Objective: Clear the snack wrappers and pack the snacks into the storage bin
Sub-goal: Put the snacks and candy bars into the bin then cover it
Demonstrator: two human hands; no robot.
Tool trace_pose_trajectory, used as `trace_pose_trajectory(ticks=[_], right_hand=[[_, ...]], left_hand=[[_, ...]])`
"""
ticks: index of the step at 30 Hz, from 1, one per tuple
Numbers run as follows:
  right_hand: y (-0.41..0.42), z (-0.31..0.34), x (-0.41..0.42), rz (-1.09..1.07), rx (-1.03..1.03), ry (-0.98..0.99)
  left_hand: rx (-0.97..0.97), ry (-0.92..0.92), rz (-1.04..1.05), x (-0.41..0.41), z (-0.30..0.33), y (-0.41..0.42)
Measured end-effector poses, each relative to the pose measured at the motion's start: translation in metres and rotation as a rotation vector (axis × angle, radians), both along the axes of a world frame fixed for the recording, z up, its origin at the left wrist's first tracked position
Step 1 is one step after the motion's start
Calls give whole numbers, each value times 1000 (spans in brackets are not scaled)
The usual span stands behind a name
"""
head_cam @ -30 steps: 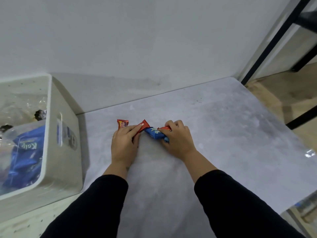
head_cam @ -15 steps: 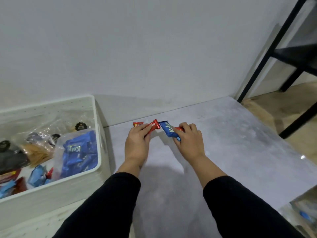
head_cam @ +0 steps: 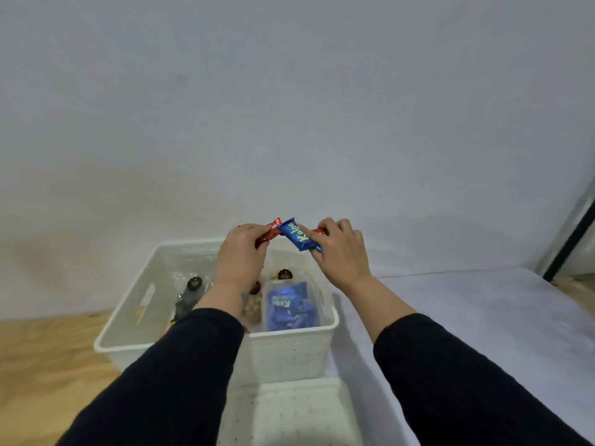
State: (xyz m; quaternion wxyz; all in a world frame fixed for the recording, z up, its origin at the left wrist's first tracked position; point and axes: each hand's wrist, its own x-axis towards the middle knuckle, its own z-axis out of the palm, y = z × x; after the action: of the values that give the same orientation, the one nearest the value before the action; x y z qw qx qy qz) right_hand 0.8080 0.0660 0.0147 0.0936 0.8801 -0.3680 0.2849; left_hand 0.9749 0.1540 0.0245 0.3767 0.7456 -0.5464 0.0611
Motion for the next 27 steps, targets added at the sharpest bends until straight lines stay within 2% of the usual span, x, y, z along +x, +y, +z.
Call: trace_pose_trajectory(ticks=[8,13,19,24,27], right_hand=[[62,-33,119,176,319,374],[80,-46,154,230,653,312],[90,-39,153,191,673,291],[110,-18,118,153,625,253],[130,-9,85,144,557,245]], left_hand=[[345,138,142,100,-42,97],[425,137,120,131,-54,113],[425,121,124,129,-50,120],[394,109,107,101,-35,138],[363,40,102,77,-31,158]])
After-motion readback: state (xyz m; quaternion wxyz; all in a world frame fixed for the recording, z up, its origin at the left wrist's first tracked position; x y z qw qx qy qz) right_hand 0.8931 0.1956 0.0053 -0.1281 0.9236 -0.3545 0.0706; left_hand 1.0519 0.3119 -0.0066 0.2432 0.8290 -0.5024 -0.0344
